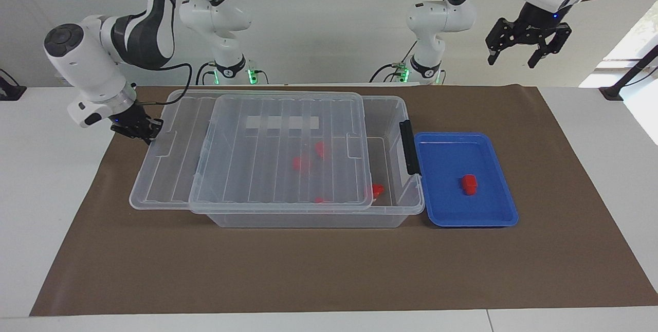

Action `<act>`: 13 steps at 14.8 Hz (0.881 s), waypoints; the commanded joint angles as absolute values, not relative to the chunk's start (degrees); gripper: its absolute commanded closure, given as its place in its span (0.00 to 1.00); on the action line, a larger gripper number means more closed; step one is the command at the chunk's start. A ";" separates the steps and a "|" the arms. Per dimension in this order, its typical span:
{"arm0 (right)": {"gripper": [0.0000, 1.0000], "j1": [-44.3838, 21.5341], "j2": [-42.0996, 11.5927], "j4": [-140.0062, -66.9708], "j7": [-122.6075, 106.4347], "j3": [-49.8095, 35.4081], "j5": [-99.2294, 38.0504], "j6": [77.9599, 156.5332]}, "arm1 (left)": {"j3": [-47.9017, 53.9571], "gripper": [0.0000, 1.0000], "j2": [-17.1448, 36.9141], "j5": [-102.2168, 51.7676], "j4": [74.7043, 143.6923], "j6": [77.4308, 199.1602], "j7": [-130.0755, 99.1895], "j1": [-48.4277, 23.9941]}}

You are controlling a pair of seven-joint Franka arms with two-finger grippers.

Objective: Place red block in blue tray from box
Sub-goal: 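Slide the clear lid back toward the blue tray with the right gripper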

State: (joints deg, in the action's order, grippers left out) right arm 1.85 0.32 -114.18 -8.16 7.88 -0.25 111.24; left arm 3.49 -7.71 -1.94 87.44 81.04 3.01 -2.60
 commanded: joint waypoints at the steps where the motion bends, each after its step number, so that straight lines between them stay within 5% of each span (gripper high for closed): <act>1: 1.00 0.18 1.84 -116.80 -6.24 7.47 -1.67 113.82 | 3.43 0.00 -8.62 -2.81 88.59 82.00 3.16 -1.85; 13: 1.00 -4.57 2.20 -117.77 0.96 7.12 -3.08 114.17 | 3.43 0.00 -5.71 -2.90 88.24 84.90 3.16 -1.67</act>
State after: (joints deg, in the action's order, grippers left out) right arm -4.48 1.05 -115.66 -0.37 7.39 -1.78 112.60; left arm 3.35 -5.30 -1.94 87.47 83.73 3.01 -2.46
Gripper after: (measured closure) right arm 0.991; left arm 0.000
